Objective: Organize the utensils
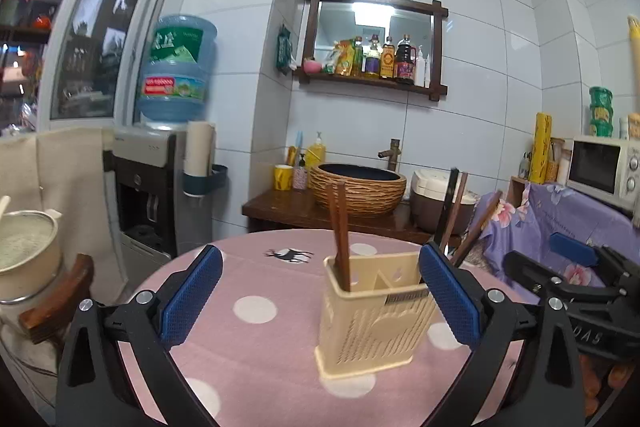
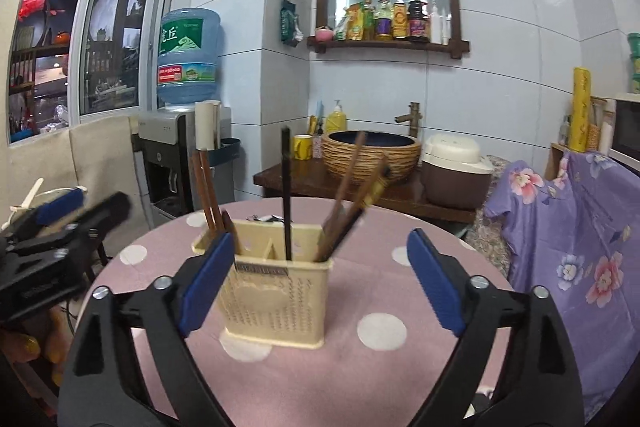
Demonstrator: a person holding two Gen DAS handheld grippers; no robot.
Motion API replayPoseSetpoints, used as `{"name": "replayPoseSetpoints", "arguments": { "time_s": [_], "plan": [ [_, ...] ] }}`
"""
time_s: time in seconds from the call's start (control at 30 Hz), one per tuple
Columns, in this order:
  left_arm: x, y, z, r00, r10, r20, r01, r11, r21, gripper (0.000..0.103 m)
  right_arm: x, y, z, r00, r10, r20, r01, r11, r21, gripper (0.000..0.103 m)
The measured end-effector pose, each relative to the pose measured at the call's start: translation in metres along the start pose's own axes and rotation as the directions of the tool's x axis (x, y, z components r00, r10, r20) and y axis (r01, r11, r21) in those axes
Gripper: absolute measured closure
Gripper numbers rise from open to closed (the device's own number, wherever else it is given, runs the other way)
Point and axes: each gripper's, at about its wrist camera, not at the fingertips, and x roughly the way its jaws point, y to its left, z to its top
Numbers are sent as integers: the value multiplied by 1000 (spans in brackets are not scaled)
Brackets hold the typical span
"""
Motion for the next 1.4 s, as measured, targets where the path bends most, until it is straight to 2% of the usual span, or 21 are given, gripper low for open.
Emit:
{"name": "replayPoseSetpoints", "arguments": {
  "time_s": [0.07,0.13,0.27,0.43,0.57,0.8,0.93,1.03,1.23,1.4],
  "plan": [
    [-15,2,-11,1000,15,-4,-15,1000,23,5,-15,-4,-22,999,-49,-6,49,999,9,6],
    [-33,7,-28,999,37,-7,-37,999,14,5,-31,-5,-42,996,-83,-12,83,996,19,6],
    [-72,14,-63,999,53,-4,-53,997,-52,5,-61,-5,-84,995,-89,-47,92,994,63,6],
    [-106,8,-104,993,110,-31,-111,993,-39,5,-95,4,-130,990,-121,-67,127,987,100,6],
    [-131,6,-127,993,97,-66,-101,992,-74,5,-121,11,-155,987,-140,-79,146,985,89,6],
    [-176,-1,-162,993,93,-70,-100,989,-105,5,-169,16,-194,984,-152,-93,165,976,145,6],
    [-191,-2,-171,994,94,-60,-100,991,-91,5,-187,18,-209,981,-165,-104,179,974,142,6],
    [-199,-2,-173,995,92,-34,-95,990,-104,5,-196,17,-214,985,-135,-104,150,976,159,6],
    [-204,-6,-175,996,90,-27,-92,991,-93,5,-210,26,-215,993,-105,-56,112,986,125,6],
    [-207,-5,-178,995,97,-25,-99,990,-100,5,-213,28,-216,993,-105,-50,111,986,123,6]
  ]
}}
